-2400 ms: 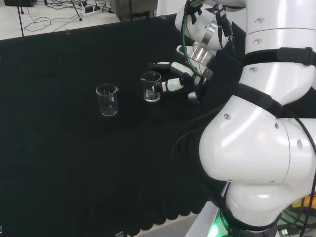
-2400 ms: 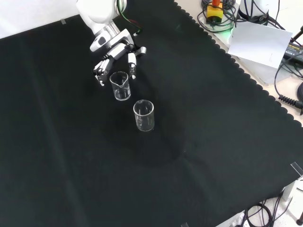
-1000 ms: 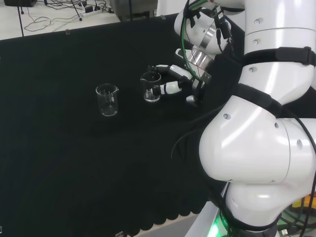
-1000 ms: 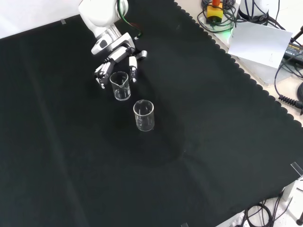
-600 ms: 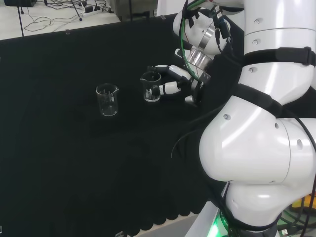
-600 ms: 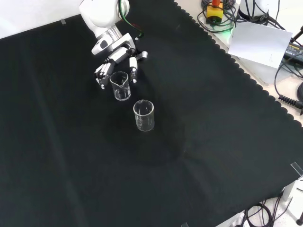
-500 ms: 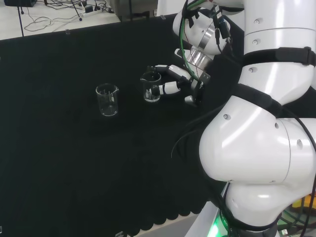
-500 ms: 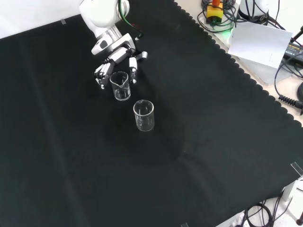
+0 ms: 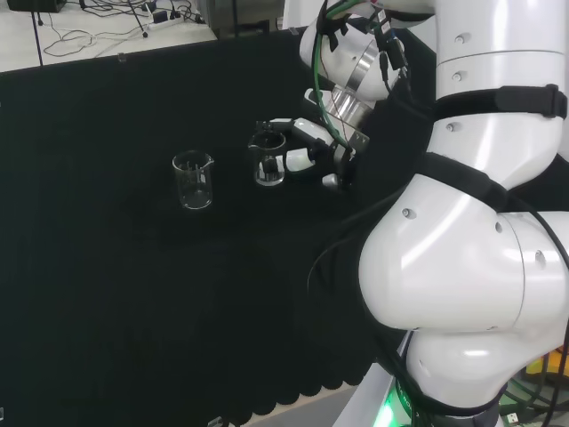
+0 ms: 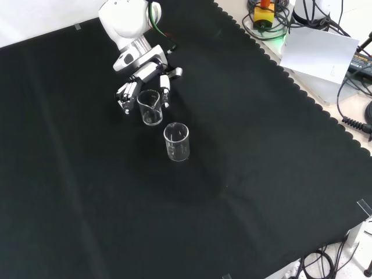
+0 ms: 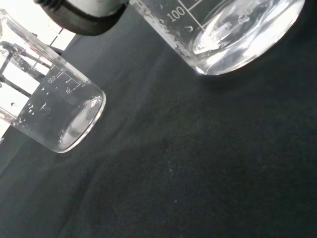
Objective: Pick up the beaker on the right.
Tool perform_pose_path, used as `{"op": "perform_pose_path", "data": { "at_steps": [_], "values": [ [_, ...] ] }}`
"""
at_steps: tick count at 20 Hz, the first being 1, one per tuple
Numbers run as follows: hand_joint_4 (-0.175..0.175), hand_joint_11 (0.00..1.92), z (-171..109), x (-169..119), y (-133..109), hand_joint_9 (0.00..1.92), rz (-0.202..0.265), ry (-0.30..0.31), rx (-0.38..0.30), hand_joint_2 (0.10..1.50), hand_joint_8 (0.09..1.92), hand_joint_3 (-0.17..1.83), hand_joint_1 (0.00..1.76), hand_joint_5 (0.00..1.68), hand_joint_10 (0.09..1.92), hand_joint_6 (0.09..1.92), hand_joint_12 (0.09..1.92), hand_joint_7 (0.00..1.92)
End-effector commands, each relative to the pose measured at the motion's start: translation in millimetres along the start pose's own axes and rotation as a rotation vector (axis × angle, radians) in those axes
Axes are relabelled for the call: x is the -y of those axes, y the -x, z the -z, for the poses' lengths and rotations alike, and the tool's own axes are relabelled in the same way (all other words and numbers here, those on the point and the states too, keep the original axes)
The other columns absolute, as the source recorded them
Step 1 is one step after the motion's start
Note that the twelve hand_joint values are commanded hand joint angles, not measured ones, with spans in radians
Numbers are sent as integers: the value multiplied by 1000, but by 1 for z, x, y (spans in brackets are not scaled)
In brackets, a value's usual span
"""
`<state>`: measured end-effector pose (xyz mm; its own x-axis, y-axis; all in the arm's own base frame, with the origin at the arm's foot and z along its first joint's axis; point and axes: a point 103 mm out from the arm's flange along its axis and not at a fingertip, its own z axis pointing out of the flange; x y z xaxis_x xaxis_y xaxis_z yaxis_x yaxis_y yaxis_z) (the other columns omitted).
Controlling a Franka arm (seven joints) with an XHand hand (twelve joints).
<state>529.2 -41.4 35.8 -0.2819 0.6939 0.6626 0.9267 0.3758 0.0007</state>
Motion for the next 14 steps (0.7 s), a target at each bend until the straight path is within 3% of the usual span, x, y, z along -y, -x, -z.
{"op": "perform_pose_path", "data": {
  "at_steps": [1, 7, 11, 14],
  "values": [
    [-29, 1, 5, -1, 4, 440, -6, 18, -5, 854, 654, -175, 817, 478, 597, 87, 1377, 335],
    [-26, 36, 7, 0, 6, 483, -11, 36, -12, 879, 645, -175, 880, 589, 573, 148, 1368, 378],
    [-17, 94, 6, -4, 3, 562, 10, 39, -38, 905, 633, -174, 928, 643, 530, 798, 1358, 480],
    [-16, 118, 7, -6, 1, 584, 19, 33, -46, 911, 645, -175, 942, 674, 532, 945, 1359, 517]
  ]
}}
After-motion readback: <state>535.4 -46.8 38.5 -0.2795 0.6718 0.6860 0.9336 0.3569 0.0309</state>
